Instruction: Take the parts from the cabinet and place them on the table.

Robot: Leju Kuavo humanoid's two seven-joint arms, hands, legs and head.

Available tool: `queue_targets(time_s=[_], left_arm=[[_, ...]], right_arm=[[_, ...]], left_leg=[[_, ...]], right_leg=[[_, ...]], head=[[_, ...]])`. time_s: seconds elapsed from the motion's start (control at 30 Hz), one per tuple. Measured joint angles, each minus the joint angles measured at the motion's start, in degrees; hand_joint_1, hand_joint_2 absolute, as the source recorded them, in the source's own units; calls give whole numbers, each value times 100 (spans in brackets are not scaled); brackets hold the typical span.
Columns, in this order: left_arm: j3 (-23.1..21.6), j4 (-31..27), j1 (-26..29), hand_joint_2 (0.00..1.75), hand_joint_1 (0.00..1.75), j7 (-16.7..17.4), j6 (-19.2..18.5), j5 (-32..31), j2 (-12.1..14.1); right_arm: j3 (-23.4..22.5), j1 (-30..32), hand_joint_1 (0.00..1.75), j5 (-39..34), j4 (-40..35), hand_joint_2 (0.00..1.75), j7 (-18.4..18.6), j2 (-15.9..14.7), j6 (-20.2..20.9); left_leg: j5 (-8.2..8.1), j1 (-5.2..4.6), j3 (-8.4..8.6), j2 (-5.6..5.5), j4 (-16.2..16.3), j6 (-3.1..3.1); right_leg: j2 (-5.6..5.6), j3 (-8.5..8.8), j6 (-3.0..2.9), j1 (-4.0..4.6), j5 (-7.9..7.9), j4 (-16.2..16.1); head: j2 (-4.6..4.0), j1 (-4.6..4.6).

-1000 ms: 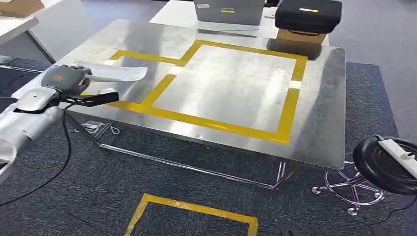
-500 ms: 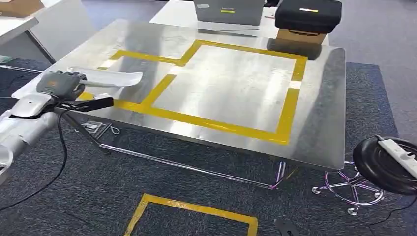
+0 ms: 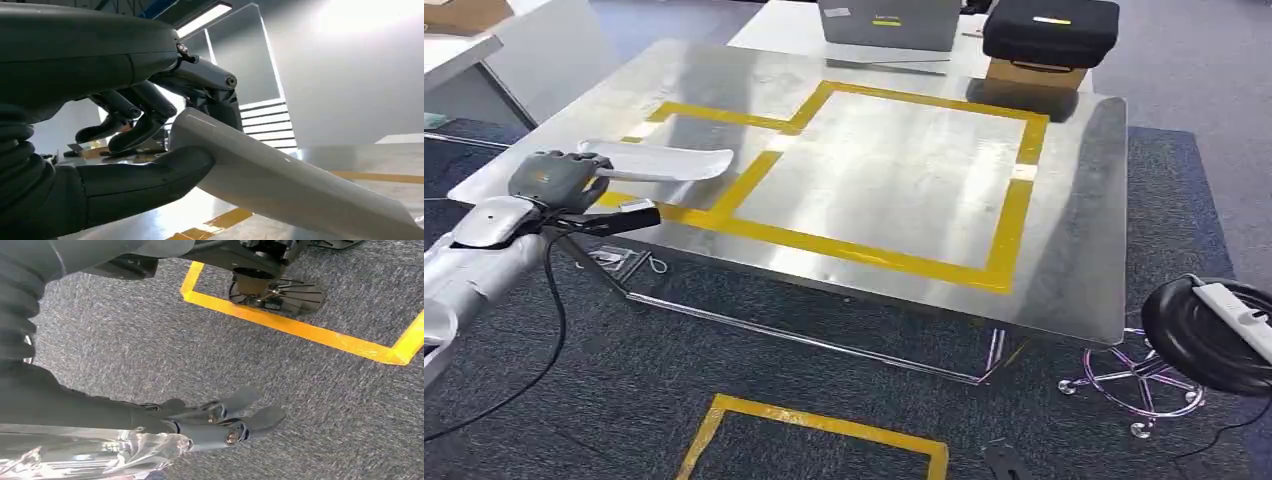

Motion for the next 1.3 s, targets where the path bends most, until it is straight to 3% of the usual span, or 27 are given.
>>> queue_targets(time_s=[0.13,0.43,0.63,1.3], left_arm=[[70,0,11,175,175,-18,2,7,-24],[205,-17,88,175,175,-690,260,114,-37],[247,-63,97,175,175,-839,278,98,-37],[291,-122,85,175,175,-656,52,57,-101]], right_arm=[[4,1,0,0,0,175,-2,0,0],[41,14,0,39,0,175,-11,0,4],[98,13,0,46,0,175,-17,0,9],[140,10,0,48,0,175,-9,0,26]], left_leg=[[0,0,0,0,0,0],[0,0,0,0,0,0],[1,0,0,0,0,-1],[1,0,1,0,0,-2]], right_leg=[[0,0,-1,0,0,0],[0,0,-2,0,1,0],[0,-1,-2,0,1,0],[1,-2,-3,0,2,0]], head=[[0,0],[0,0],[0,0],[0,0]])
